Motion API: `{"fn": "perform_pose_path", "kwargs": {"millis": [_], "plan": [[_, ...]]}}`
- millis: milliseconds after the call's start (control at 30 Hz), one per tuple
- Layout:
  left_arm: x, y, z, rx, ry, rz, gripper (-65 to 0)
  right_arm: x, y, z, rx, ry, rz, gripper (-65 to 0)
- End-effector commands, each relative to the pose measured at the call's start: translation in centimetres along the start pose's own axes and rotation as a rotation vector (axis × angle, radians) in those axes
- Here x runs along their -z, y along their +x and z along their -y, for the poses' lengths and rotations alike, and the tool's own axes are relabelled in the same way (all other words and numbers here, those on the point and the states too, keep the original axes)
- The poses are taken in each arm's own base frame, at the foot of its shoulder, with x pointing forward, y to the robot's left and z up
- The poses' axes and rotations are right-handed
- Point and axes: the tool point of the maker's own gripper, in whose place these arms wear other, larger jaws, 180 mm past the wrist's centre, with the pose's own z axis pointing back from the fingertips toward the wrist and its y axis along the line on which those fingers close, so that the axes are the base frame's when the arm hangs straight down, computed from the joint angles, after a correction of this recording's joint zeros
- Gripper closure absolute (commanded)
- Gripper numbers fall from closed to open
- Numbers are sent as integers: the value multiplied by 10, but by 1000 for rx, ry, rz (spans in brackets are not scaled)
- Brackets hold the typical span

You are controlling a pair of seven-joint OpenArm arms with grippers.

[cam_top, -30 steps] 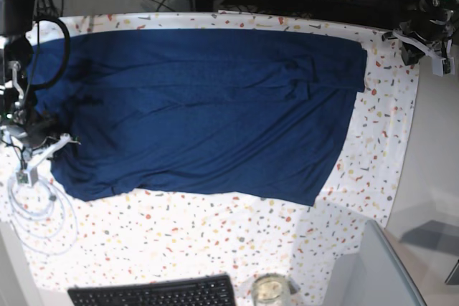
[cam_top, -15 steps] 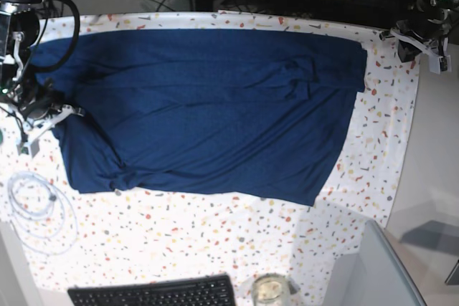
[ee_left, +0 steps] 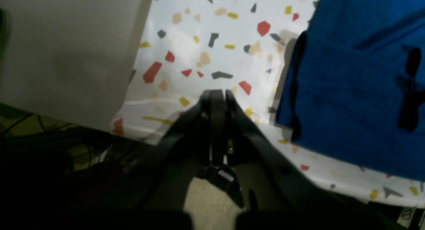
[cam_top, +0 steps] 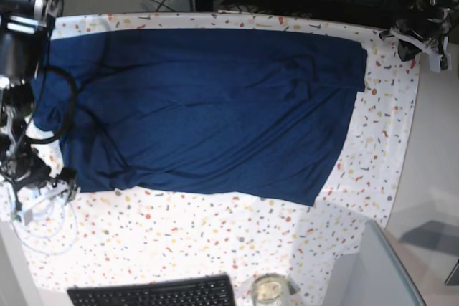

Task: Layout the t-shirt on the table in an organized manner, then fold the t-shirt properly
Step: 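Tug the shirt's side edge outward with the right gripper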

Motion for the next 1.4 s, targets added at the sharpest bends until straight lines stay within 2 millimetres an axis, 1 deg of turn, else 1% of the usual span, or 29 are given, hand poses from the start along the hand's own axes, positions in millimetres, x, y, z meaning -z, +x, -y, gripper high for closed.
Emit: {"fn": "perform_pose_path", "kwargs": {"millis": [0,33,67,100,133,200,233,367,500,567,600,633,700,733,767,800,867,900,1000,1100,1167,1233,1367], "plan": [[-4,14,-5,18,8,42,0,4,22,1,-11,-4,33,-438],[-4,13,-5,18,8,40,0,12,23,6,-26,-17,16,-438],[-5,13,-5,17,7,40,0,20,20,7,-43,-24,-8,-438],[-5,12,-5,17,8,38,0,29,12,6,-61,-28,-37,-438],[-5,12,-6,18,8,37,0,37,9,3,-76,-31,-47,-438],[-5,11,-6,17,8,36,0,46,4,5,-101,-44,-46,-438],[-4,11,-6,16,8,35,0,50,-1,7,-106,-53,-49,-438],[-4,10,-6,14,8,32,0,56,-12,15,-102,-69,-43,-435],[-4,10,-6,15,8,33,0,57,-13,17,-100,-72,-25,-432],[-4,11,-6,15,8,34,0,57,-16,20,-101,-75,-18,-423],[-4,11,-6,15,8,36,0,57,-16,20,-102,-75,-9,-396],[-4,11,-6,15,8,36,0,57,-15,20,-103,-75,0,-348],[-4,11,-6,15,8,36,0,56,-13,20,-102,-72,20,-188],[-4,11,-6,14,7,35,0,56,-14,21,-103,-72,24,-75],[-4,11,-6,14,7,35,0,55,-11,20,-104,-70,34,0],[-4,11,-6,14,7,35,0,54,-7,18,-110,-65,46,0],[-4,10,-6,15,8,33,0,50,0,11,-128,-50,75,-39],[-4,10,-6,15,8,33,0,47,5,7,-140,-40,97,-38],[-4,10,-6,15,8,33,0,39,13,-4,-170,-18,123,-8],[-4,11,-6,15,8,34,0,32,23,-15,-192,1,137,-2],[-4,11,-6,15,8,36,0,29,29,-18,-201,7,145,-2],[-4,12,-6,15,8,37,0,24,37,-16,-213,3,157,-2],[-4,12,-6,15,8,37,0,16,49,-24,-234,15,179,-2]]}}
